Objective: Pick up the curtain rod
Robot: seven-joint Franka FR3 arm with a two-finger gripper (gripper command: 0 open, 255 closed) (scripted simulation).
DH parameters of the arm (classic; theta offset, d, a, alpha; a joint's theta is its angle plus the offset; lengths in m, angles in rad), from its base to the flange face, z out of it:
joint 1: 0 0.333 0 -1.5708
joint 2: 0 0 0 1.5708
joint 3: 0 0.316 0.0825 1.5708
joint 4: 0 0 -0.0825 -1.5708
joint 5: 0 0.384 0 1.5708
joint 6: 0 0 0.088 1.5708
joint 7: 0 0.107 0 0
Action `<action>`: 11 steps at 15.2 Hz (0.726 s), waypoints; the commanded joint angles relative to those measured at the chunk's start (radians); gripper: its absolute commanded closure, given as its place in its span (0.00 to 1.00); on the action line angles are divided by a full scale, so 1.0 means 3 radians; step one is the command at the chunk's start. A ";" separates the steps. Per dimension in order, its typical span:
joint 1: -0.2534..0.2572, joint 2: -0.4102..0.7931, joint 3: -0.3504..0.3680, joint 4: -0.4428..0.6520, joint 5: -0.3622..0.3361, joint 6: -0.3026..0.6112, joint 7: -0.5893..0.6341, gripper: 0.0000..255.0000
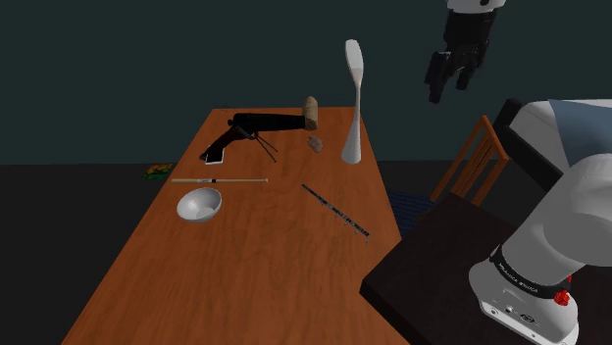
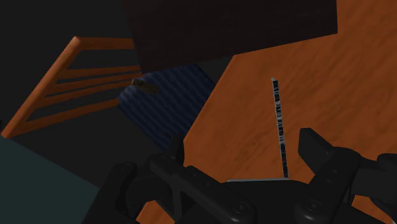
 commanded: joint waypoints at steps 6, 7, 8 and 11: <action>0.0054 0.0253 0.0039 -0.0332 0.0048 0.0581 0.0047 0.00; 0.0066 0.0319 0.0048 -0.0386 0.0057 0.0700 0.0056 0.00; 0.0077 0.0390 0.0056 -0.0435 0.0065 0.0819 0.0064 0.00; 0.0109 0.0632 0.0084 -0.0555 0.0090 0.1181 0.0088 0.00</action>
